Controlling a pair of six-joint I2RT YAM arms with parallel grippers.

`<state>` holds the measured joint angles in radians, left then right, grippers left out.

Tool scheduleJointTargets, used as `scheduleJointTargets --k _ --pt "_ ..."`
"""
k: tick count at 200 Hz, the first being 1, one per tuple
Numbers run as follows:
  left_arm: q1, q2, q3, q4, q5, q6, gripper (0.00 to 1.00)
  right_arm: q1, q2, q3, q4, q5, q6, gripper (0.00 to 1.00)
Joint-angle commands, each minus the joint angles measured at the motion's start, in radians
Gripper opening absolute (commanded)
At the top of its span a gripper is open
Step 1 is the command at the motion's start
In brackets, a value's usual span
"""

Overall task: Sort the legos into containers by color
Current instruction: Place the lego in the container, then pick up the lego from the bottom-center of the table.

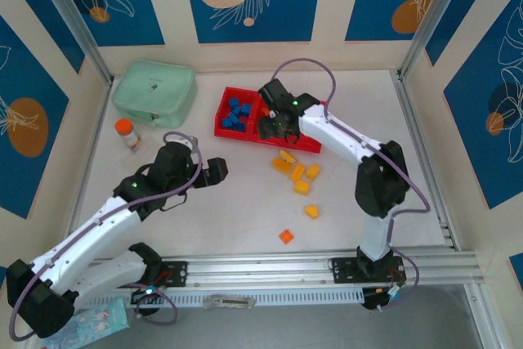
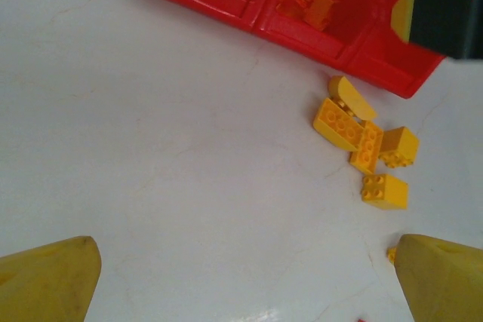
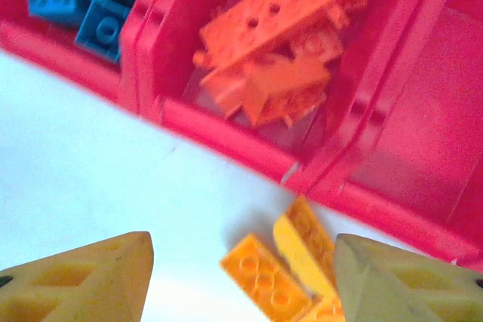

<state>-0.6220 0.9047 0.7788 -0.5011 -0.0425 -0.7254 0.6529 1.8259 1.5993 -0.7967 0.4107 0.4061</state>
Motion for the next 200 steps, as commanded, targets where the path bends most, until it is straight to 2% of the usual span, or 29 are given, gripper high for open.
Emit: scheduleJointTargets --k 1,39,66,95,125,151,200 --pt "0.006 -0.044 -0.033 -0.011 0.077 0.027 0.99 0.049 -0.099 -0.122 -0.041 -0.037 0.034 0.67" --pt "-0.02 -0.113 -0.118 0.02 0.115 0.031 0.99 0.161 -0.247 -0.344 -0.097 -0.084 0.103 0.71" --pt "-0.074 -0.155 -0.183 0.068 0.127 0.01 0.99 0.258 -0.303 -0.46 -0.142 -0.097 0.154 0.74" --pt "-0.169 -0.164 -0.22 0.089 0.078 0.009 0.99 0.366 -0.361 -0.569 -0.139 -0.12 0.25 0.76" --pt "-0.232 -0.156 -0.249 0.124 0.044 0.002 0.99 0.484 -0.352 -0.637 -0.126 -0.126 0.331 0.76" --pt "-0.253 -0.159 -0.271 0.152 0.035 -0.014 0.99 0.543 -0.309 -0.675 -0.093 -0.136 0.376 0.72" --pt "-0.258 -0.161 -0.277 0.148 0.012 -0.027 0.99 0.558 -0.252 -0.714 -0.028 -0.133 0.412 0.6"
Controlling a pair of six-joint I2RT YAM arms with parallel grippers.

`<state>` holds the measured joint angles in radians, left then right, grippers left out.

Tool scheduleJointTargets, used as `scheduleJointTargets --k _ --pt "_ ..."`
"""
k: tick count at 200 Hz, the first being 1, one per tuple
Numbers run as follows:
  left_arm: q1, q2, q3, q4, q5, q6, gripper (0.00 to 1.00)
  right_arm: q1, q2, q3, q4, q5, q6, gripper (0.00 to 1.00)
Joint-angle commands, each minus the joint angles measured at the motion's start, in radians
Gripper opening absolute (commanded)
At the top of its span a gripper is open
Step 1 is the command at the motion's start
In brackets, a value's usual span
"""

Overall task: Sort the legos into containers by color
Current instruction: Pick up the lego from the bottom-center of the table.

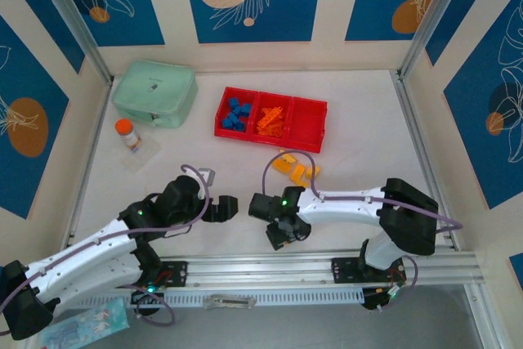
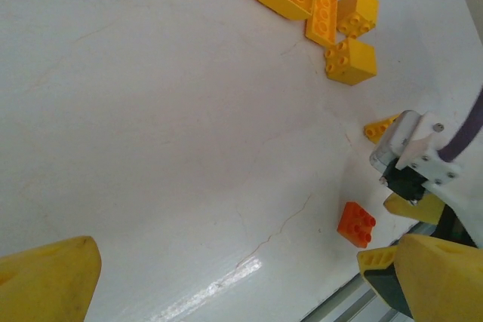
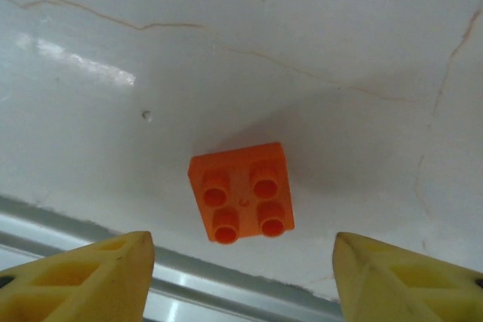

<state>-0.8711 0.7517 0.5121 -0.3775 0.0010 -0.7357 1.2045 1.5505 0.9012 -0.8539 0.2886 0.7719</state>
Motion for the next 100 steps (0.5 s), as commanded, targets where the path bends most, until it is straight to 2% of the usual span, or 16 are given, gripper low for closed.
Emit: scheduleJointTargets --k 1,54,100 --pt "-0.009 -0.008 -0.011 0.024 -0.031 -0.017 0.99 0.006 0.025 -0.015 0.03 -0.01 0.046 0.6" --pt "-0.009 -0.012 -0.011 0.0 -0.059 -0.027 0.99 -0.007 0.073 -0.03 0.067 0.004 0.044 0.53" --pt "-0.009 -0.007 -0.009 0.004 -0.068 -0.028 0.99 -0.016 0.086 -0.035 0.078 0.007 0.039 0.43"
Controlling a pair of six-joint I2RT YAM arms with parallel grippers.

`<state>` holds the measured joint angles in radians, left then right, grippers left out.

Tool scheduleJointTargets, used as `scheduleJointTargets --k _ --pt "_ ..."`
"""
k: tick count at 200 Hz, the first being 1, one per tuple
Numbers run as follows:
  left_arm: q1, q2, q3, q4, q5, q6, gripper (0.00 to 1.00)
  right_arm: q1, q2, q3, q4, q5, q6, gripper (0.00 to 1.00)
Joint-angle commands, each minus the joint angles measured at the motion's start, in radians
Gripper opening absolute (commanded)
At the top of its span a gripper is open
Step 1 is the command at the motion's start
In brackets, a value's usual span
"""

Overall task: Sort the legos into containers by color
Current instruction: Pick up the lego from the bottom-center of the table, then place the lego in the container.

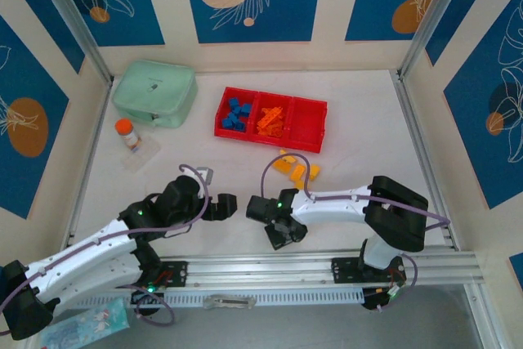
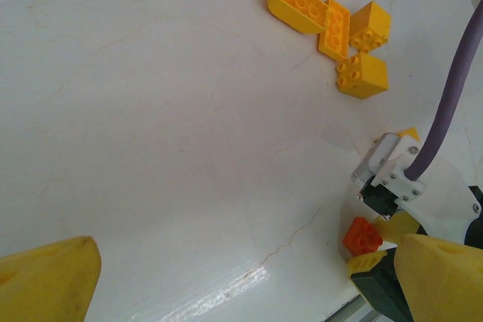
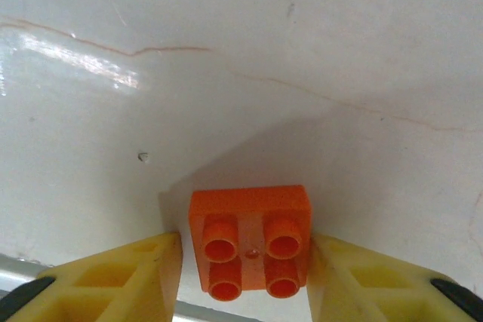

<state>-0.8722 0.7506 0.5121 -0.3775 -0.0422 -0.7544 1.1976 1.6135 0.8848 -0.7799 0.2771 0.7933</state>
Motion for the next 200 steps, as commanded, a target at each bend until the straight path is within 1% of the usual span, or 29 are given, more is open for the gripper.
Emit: scheduleJointTargets --k 1,14,48,85,117,139,183,200 --pt "-0.007 -0.005 -0.009 0.005 -0.025 -0.01 0.99 -0.01 0.023 -0.019 0.003 0.019 0.018 0.42" --pt "-0.008 -0.001 -0.006 0.007 -0.025 -0.01 0.99 -0.012 0.018 -0.013 0.002 0.016 0.018 0.39" --pt "-0.007 0.004 0.004 0.007 -0.028 -0.005 0.99 -0.036 -0.013 0.02 -0.018 0.028 0.0 0.34" --pt "-0.008 0.003 0.034 -0.016 -0.05 0.014 0.99 -0.093 -0.054 0.086 -0.065 0.058 -0.037 0.32" --pt "-0.006 0.008 0.086 -0.054 -0.085 0.044 0.99 -0.201 -0.076 0.172 -0.07 0.023 -0.093 0.31" --pt "-0.005 0.017 0.125 -0.09 -0.137 0.055 0.99 -0.283 -0.06 0.256 -0.046 0.011 -0.161 0.31" --pt "0.001 0.075 0.213 -0.122 -0.226 0.081 0.99 -0.442 0.097 0.525 -0.04 0.067 -0.273 0.3" --pt "0.009 0.1 0.234 -0.129 -0.275 0.071 0.99 -0.501 0.168 0.618 -0.014 0.057 -0.3 0.3"
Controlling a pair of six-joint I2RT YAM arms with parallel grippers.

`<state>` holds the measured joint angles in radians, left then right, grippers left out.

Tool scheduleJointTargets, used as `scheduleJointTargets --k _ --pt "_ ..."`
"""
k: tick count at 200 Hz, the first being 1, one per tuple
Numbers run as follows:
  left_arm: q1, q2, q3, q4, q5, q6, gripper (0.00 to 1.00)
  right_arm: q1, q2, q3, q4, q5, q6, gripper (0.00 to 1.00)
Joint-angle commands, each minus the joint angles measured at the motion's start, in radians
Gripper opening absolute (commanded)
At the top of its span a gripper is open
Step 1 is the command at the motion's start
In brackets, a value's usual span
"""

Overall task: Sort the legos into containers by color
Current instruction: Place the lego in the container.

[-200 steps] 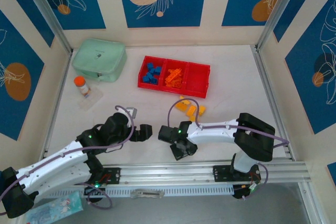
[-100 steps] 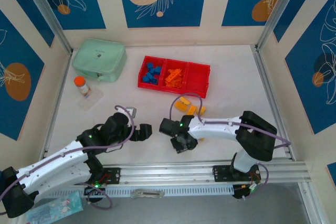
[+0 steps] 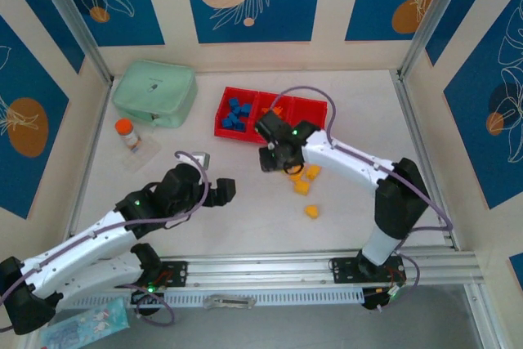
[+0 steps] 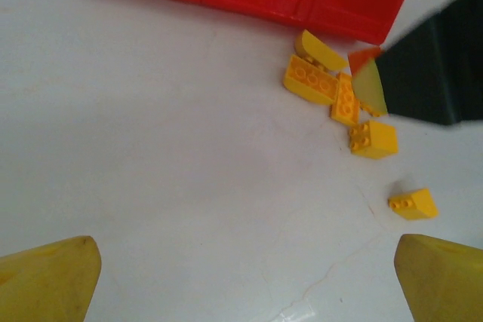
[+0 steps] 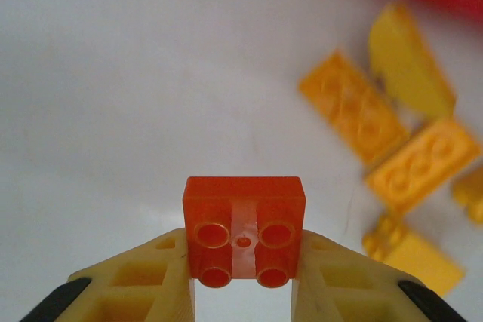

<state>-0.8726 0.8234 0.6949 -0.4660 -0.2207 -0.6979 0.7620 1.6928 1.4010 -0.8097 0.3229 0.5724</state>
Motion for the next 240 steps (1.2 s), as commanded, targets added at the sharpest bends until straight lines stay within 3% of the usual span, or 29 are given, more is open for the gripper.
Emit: scheduleJointTargets --k 1,70,86,101,144,212,240 --pt "0.011 0.028 0.052 -0.04 -0.097 0.014 0.99 -0.068 0.094 0.107 0.018 0.013 -0.081 0.3" --pt "0.059 0.129 0.093 0.041 -0.051 0.024 0.99 -0.197 0.421 0.464 0.056 0.087 -0.198 0.32" --pt "0.07 0.141 0.1 0.058 -0.025 0.018 0.99 -0.236 0.504 0.569 0.016 0.091 -0.189 0.37" --pt "0.073 0.147 0.103 0.064 -0.019 0.015 0.99 -0.253 0.527 0.602 0.02 0.084 -0.193 0.49" --pt "0.088 0.141 0.098 0.06 -0.007 0.009 0.99 -0.207 0.368 0.455 0.118 0.086 -0.214 0.61" --pt "0.087 0.136 0.089 0.05 0.097 0.027 0.99 -0.165 0.029 0.08 0.102 0.042 -0.088 0.66" --pt "0.086 0.133 0.063 0.068 0.153 0.033 0.99 -0.139 -0.115 -0.091 0.061 0.082 -0.023 0.69"
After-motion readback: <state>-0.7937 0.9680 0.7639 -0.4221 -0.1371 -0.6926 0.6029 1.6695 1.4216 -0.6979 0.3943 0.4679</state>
